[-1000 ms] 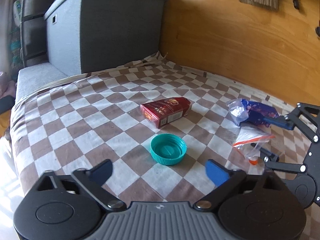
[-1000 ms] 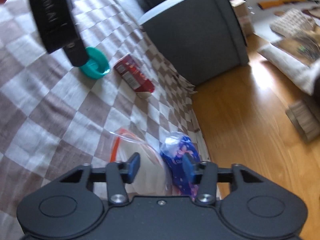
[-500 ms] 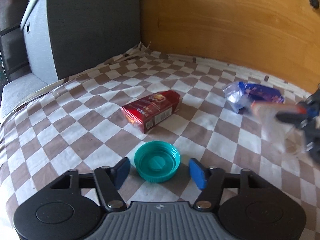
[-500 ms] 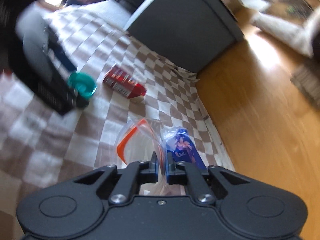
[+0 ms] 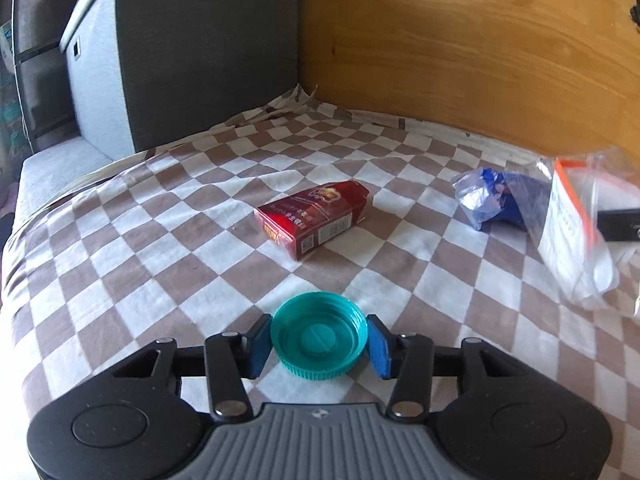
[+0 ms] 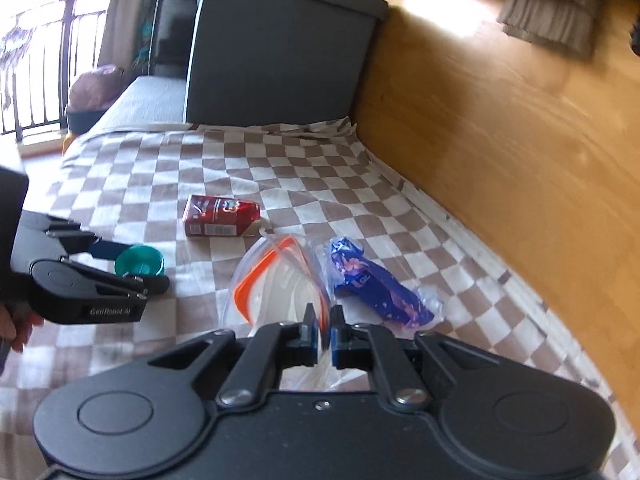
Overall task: Collect trash
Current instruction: 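Carry the held plastic bag and teal cap over the yellow wastebasket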
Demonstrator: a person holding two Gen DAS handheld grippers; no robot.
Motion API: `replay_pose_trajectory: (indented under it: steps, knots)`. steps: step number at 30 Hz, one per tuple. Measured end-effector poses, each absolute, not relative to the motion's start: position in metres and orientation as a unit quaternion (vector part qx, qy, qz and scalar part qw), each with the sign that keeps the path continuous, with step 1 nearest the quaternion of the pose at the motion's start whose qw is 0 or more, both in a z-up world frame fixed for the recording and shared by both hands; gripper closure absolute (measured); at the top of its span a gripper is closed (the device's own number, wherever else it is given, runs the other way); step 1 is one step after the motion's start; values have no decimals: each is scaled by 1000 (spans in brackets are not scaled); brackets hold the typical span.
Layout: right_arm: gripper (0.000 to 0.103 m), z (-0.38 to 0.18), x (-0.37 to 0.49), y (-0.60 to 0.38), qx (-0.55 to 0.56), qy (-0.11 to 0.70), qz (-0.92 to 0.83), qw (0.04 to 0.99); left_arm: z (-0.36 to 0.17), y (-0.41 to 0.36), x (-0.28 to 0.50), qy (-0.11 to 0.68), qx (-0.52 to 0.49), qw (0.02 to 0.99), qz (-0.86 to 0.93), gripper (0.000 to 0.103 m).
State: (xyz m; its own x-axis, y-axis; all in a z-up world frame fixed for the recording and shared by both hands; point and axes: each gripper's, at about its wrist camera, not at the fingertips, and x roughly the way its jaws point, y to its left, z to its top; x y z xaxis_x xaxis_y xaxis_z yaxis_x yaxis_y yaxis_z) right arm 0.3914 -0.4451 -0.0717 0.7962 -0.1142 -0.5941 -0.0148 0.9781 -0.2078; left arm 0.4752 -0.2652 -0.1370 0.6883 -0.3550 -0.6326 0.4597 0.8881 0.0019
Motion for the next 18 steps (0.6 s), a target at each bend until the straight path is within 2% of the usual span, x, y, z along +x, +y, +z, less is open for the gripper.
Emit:
replay_pose_trajectory:
  steps: [18]
  knots:
    - [98,-38,314,-403,-23,303,-44,952,-58,-206,370,307,43,928,-205,53]
